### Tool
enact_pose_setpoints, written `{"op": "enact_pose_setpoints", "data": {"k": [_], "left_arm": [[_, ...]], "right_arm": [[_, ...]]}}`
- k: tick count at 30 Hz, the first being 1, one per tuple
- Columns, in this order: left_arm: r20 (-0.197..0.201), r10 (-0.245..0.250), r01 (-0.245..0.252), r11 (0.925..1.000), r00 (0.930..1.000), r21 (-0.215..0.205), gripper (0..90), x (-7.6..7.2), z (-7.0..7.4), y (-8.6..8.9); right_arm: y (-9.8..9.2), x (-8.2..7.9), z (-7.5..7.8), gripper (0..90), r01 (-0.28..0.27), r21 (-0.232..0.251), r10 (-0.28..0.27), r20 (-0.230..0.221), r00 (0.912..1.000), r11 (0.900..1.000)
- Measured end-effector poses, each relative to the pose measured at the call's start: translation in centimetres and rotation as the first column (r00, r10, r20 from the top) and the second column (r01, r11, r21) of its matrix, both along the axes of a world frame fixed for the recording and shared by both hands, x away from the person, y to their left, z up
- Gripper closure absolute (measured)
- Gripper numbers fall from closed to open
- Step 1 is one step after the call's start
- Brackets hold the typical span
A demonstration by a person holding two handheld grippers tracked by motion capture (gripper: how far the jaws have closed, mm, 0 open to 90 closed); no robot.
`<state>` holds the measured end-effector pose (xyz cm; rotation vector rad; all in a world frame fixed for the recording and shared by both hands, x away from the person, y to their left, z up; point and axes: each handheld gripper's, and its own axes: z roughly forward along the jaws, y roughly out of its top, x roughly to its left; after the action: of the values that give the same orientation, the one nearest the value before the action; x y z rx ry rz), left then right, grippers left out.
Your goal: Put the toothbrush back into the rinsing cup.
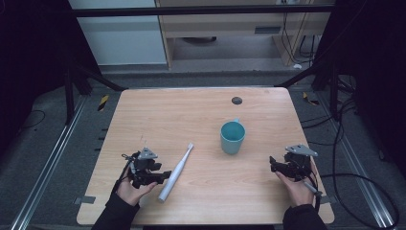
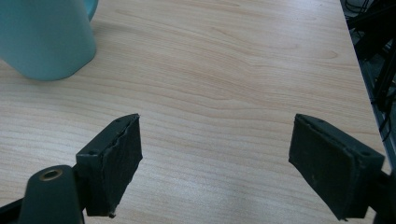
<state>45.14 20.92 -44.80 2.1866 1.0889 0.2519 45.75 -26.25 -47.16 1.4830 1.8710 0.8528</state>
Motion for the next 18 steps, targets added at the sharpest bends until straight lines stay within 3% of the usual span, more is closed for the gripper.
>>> {"op": "enact_pose_setpoints", "data": {"k": [6,18], "left_arm": [[-0.038,-0.043,0.045,0.9983,0.9983,0.036,47.3,0.0,-0.3,-0.7],[-0.114,-0.063,0.073,0.9932,0.9915,0.090,49.5,0.2,-1.1,-1.7]], "right_arm": [[0.1,0.0,-0.1,17.2,-0.007,-0.004,0.007,-0.012,0.9999,1.000],[0.2,0.1,-0.1,17.7,-0.011,-0.017,0.011,-0.024,0.9996,1.000]]}}
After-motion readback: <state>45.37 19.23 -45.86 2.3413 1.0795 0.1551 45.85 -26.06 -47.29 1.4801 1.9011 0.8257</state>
